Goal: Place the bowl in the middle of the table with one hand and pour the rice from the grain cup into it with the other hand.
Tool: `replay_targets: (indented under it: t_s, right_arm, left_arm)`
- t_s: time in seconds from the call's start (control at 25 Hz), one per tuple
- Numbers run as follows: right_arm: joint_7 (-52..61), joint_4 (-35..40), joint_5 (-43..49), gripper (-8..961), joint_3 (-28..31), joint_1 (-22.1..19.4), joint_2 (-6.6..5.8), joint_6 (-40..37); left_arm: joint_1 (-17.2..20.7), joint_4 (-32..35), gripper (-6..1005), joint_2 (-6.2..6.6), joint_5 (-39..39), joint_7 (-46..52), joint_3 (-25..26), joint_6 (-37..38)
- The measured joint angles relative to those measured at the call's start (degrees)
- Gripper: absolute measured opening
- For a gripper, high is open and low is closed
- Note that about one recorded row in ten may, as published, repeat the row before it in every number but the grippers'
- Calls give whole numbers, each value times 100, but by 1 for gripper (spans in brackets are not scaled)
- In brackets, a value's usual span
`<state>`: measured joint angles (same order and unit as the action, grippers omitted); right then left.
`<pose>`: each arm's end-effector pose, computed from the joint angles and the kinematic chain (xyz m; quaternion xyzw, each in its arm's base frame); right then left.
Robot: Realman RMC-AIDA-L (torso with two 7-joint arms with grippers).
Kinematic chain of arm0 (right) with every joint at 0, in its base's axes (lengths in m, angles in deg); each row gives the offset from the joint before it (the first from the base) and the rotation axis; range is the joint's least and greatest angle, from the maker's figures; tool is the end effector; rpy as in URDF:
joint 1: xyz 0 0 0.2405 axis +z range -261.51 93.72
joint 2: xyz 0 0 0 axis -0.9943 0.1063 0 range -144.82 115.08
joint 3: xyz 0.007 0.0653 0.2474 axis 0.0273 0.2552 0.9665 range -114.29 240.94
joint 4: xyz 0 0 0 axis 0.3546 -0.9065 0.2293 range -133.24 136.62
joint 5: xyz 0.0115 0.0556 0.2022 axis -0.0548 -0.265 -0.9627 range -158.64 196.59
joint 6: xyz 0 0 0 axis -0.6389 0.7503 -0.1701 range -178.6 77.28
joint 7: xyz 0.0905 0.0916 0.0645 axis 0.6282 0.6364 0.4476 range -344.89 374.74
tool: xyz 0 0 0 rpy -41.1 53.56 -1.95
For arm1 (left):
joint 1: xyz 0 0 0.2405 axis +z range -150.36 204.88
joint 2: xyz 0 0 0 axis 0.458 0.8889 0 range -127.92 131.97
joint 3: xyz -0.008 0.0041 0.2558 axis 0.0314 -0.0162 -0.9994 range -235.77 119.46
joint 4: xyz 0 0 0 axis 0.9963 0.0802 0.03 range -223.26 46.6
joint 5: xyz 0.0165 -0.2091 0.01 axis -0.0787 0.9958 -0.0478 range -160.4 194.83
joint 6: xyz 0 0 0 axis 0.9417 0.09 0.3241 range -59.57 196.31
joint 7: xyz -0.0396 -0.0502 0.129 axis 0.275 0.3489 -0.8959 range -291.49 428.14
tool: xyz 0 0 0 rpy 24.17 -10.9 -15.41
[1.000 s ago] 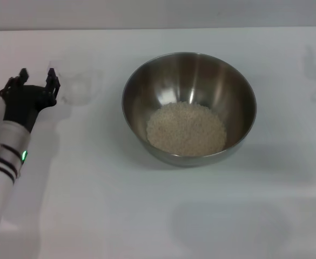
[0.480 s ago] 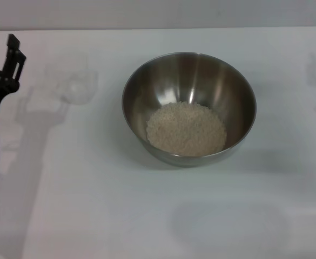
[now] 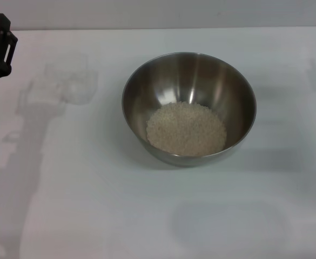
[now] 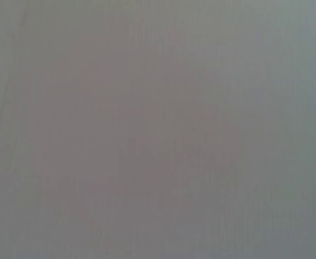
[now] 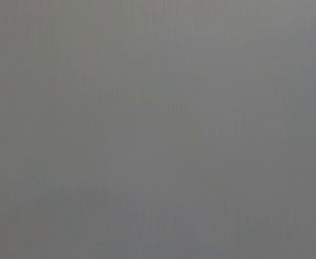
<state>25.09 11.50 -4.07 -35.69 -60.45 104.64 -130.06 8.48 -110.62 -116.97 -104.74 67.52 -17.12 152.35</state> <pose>0.3158 0.3280 0.0353 -0.6152 0.1603 0.3845 0.6693 -0.2811 0.3001 -0.0034 -0.6202 -0.1486 -0.4201 0.6456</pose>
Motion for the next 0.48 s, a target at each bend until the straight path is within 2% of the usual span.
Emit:
replay_targets:
  t_s: [0.16,0.48]
  right_arm:
    - [-5,-8,0,600,37,51,-15,23]
    - [-8,-29,-1,659,76,81,-31,95]
  left_arm:
    - [-89,78,807,-5,3,0,-3,-25]
    - [-122,147,813,4,-29,41,-63,-52]
